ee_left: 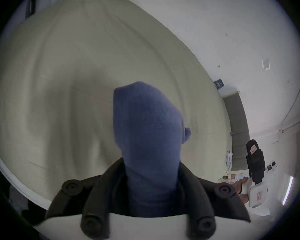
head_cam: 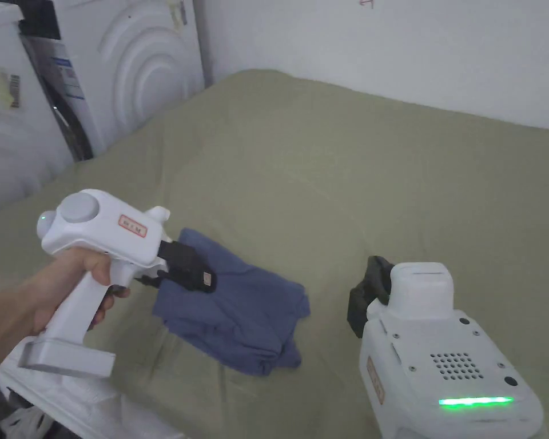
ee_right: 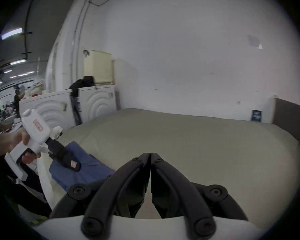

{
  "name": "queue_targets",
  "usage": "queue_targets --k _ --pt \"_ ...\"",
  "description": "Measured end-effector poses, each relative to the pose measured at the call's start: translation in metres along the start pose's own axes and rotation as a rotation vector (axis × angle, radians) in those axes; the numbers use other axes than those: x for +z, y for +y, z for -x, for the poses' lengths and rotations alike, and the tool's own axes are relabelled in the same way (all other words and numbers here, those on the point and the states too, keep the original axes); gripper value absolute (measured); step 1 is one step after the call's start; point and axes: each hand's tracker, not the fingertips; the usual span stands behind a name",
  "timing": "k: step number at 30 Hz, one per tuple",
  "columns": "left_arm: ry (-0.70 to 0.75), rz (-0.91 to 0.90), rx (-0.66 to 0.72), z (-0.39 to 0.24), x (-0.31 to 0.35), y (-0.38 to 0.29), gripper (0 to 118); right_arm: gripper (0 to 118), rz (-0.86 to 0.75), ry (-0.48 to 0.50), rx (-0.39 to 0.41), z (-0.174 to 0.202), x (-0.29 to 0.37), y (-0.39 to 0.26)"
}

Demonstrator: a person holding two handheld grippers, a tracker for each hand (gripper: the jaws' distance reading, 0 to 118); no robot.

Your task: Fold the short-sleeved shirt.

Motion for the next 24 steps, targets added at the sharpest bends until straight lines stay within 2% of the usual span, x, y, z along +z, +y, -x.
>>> queue_targets --k 6,11,17,18,19,20,21,22,24 --pt "0.045 0.032 -0.042 0.055 0.022 0.064 24 7 0.022 0.068 0.001 0.043 -0.055 -0.002" --pt "0.087 0.042 -0.043 0.099 0.035 0.112 24 7 0.041 0.103 0.001 0.061 -0.093 -0.004" --pt "0.105 0.072 -0.074 0.102 0.029 0.128 26 7 0.061 0.130 0.010 0.071 -0.114 -0.011" --pt "0.115 0.076 -0.091 0.122 0.035 0.143 28 7 0.062 0.130 0.013 0.072 -0.116 -0.012" --pt "0.121 0.078 -0.096 0.121 0.033 0.144 40 7 0.062 0.133 0.017 0.072 -0.116 -0.012" --pt "0.121 0.079 -0.101 0.120 0.033 0.145 66 7 0.062 0.134 0.017 0.072 -0.116 -0.011" --pt "0.140 0.075 -0.109 0.118 0.032 0.145 99 7 0.065 0.136 0.017 0.072 -0.115 -0.011" --pt "0.175 0.056 -0.126 0.115 0.032 0.135 118 7 0.066 0.138 0.017 0.070 -0.115 -0.011" --pt "0.217 0.026 -0.160 0.105 0.032 0.130 117 7 0.066 0.136 0.015 0.067 -0.112 -0.008"
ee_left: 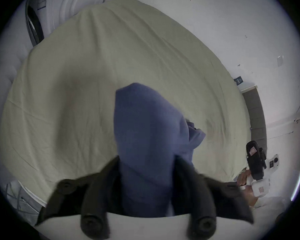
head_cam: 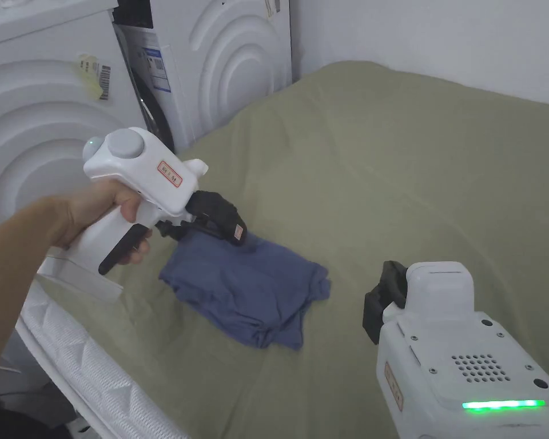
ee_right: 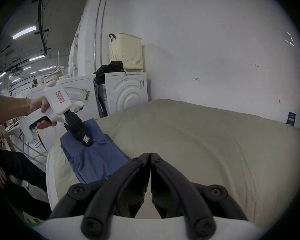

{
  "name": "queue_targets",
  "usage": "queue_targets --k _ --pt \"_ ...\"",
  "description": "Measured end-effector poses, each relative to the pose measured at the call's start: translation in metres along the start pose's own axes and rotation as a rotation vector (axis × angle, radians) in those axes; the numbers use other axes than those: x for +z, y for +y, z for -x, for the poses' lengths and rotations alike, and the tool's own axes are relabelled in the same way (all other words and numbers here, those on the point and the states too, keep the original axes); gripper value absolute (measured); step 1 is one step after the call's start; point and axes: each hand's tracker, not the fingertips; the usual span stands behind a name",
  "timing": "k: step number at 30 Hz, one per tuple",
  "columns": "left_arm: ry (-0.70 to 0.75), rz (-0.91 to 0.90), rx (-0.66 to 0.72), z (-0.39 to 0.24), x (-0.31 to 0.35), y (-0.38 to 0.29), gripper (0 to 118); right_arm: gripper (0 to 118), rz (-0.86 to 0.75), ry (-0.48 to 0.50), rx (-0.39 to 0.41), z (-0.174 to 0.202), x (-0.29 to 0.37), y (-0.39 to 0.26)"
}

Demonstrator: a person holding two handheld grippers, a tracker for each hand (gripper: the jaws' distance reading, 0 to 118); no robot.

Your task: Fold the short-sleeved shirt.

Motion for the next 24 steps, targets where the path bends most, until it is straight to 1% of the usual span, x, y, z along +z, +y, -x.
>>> queue_targets --k 1,2,5,6,7,8,9,10,12,13,14,15,16,17,18,19,21,24 --pt "0.005 -0.055 -0.010 -0.003 0.006 -0.005 117 7 0.001 0.001 -0.006 -0.001 0.002 0.001" --pt "0.020 -0.067 0.004 -0.004 0.011 -0.014 117 7 0.004 0.002 -0.014 -0.003 0.005 0.002" --pt "0.069 -0.134 -0.017 -0.025 0.022 -0.034 116 7 0.004 0.002 -0.019 -0.008 0.020 0.006" --pt "0.097 -0.191 -0.020 -0.038 0.023 -0.036 114 7 0.001 0.001 -0.018 -0.011 0.028 0.009" --pt "0.165 -0.250 -0.027 -0.049 0.027 -0.040 108 7 -0.006 0.000 -0.020 -0.014 0.034 0.011" --pt "0.218 -0.325 -0.036 -0.064 0.031 -0.046 100 7 -0.008 -0.001 -0.021 -0.018 0.042 0.015" --pt "0.300 -0.389 -0.036 -0.080 0.035 -0.051 88 7 -0.010 -0.004 -0.024 -0.021 0.050 0.019" --pt "0.339 -0.447 -0.040 -0.084 0.040 -0.051 71 7 -0.018 -0.009 -0.033 -0.025 0.060 0.023" --pt "0.494 -0.542 -0.062 -0.114 0.041 -0.058 46 7 -0.033 -0.017 -0.036 -0.036 0.082 0.031" --pt "0.535 -0.576 -0.098 -0.132 0.041 -0.062 30 7 -0.044 -0.024 -0.030 -0.041 0.094 0.036" --pt "0.545 -0.601 -0.102 -0.144 0.039 -0.066 8 7 -0.054 -0.042 -0.022 -0.047 0.106 0.040" --pt "0.510 -0.603 -0.095 -0.162 0.039 -0.070 0 7 -0.068 -0.057 -0.017 -0.056 0.121 0.044" --pt "0.464 -0.650 -0.099 -0.183 0.039 -0.075 0 7 -0.082 -0.079 -0.014 -0.066 0.135 0.048" --pt "0.442 -0.644 -0.107 -0.205 0.036 -0.079 0 7 -0.088 -0.105 -0.021 -0.075 0.147 0.051" --pt "0.441 -0.661 -0.132 -0.226 0.031 -0.082 0 7 -0.095 -0.117 -0.030 -0.087 0.162 0.055" --pt "0.404 -0.691 -0.159 -0.251 0.025 -0.089 0 7 -0.101 -0.142 -0.032 -0.098 0.177 0.058" --pt "0.326 -0.728 -0.161 -0.300 0.014 -0.104 0 7 -0.118 -0.214 -0.019 -0.120 0.208 0.061" --pt "0.221 -0.792 -0.158 -0.393 -0.010 -0.144 0 7 -0.130 -0.308 -0.012 -0.158 0.258 0.063"
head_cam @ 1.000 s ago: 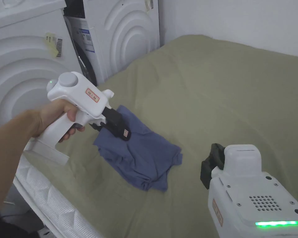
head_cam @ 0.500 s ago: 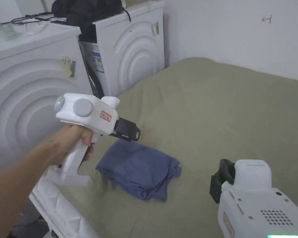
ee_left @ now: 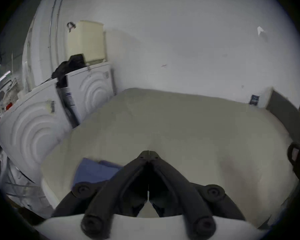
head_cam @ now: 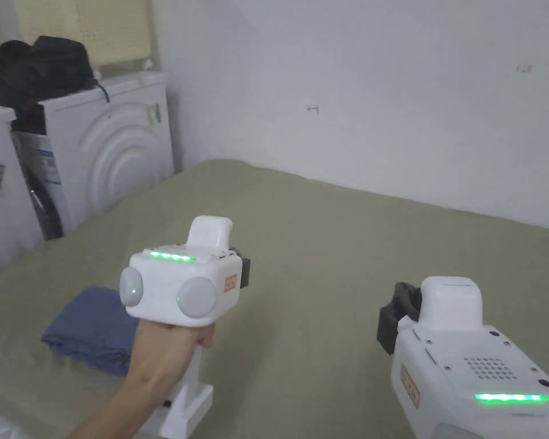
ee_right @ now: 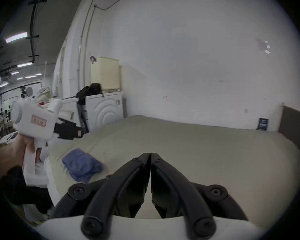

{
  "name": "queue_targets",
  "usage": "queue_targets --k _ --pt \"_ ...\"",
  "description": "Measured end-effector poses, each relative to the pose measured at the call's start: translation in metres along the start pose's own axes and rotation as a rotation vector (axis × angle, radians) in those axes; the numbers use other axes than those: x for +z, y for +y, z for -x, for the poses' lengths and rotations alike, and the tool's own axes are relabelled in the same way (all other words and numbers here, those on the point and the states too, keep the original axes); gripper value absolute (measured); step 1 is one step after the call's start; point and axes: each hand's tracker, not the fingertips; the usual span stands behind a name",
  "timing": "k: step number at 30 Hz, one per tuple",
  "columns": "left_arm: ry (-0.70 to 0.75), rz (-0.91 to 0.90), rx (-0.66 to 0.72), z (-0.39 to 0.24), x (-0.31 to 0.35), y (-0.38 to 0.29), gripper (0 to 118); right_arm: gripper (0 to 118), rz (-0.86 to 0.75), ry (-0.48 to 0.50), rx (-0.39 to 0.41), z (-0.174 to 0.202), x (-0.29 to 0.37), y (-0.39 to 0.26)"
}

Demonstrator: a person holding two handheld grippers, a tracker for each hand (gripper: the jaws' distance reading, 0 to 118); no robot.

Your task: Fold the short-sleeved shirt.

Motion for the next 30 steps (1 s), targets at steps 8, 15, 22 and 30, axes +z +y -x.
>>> queue_targets --k 8,15,22,30 --pt "-0.075 -0.146 -0.051 -0.177 0.061 -0.036 0 7 0.001 -0.227 0.016 -0.106 0.069 0.000" --pt "-0.118 -0.211 -0.155 -0.218 0.087 -0.027 0 7 -0.022 -0.322 -0.009 -0.147 0.096 -0.004" --pt "-0.124 -0.228 -0.166 -0.214 0.097 -0.023 0 7 -0.041 -0.353 -0.026 -0.154 0.107 -0.005" --pt "-0.125 -0.236 -0.160 -0.207 0.105 -0.022 3 7 -0.065 -0.357 -0.013 -0.147 0.111 -0.002"
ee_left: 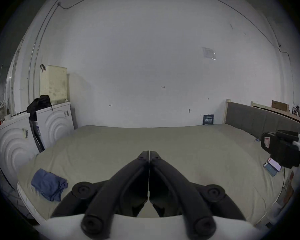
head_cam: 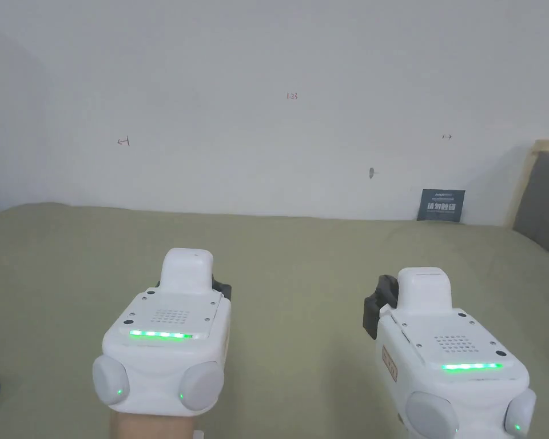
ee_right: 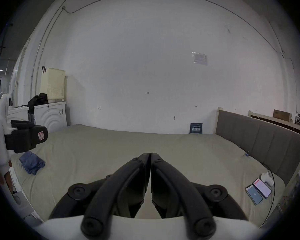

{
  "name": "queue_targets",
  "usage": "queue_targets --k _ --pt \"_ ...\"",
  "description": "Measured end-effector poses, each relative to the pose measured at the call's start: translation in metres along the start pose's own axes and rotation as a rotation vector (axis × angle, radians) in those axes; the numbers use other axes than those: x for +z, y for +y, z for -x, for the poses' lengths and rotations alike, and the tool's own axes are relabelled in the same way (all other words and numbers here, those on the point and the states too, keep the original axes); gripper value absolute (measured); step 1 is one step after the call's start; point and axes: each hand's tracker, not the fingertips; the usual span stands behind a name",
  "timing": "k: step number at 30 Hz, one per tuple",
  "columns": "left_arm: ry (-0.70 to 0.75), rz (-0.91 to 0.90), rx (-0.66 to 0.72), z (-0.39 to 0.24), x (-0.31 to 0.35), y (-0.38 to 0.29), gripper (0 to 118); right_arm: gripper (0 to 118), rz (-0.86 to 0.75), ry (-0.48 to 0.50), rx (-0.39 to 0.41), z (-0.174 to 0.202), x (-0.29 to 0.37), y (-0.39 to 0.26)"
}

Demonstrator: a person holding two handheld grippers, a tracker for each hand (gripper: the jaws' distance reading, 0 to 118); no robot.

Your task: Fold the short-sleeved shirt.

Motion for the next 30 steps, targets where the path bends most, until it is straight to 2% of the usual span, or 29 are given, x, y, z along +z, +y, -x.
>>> queue_targets --k 1,2,3,4,5,7,8,10,15,30 --pt "-0.001 -0.001 -0.005 0.001 0.000 0.000 9 14 -0.003 0.004 0.000 0.000 0.001 0.000" --pt "0.001 -0.003 -0.006 0.003 -0.001 0.000 24 29 -0.003 0.005 0.001 0.000 0.001 0.001" --pt "0.003 -0.006 -0.005 0.004 -0.001 0.000 52 50 -0.008 0.001 0.004 0.001 0.001 0.000" --pt "0.013 -0.007 -0.006 0.004 -0.002 0.000 104 90 -0.016 -0.005 0.004 0.001 0.002 0.000" --pt "0.022 -0.008 -0.002 0.005 -0.003 0.000 118 118 -0.021 -0.010 0.001 0.002 0.002 0.001" --pt "0.043 0.013 0.011 0.009 -0.007 0.000 118 116 -0.009 -0.029 -0.004 0.001 -0.001 0.002" --pt "0.069 -0.095 0.058 0.010 -0.003 0.002 118 116 -0.014 0.018 -0.008 0.002 0.001 0.001" --pt "0.059 -0.031 0.001 0.009 -0.005 0.002 118 118 -0.027 -0.033 0.010 0.005 -0.002 0.011" --pt "0.052 -0.038 -0.004 0.007 -0.001 0.004 118 118 -0.031 -0.025 -0.027 -0.004 0.002 0.003" --pt "0.045 -0.022 0.004 0.003 0.006 -0.003 118 118 -0.036 -0.023 -0.016 -0.004 0.002 -0.001"
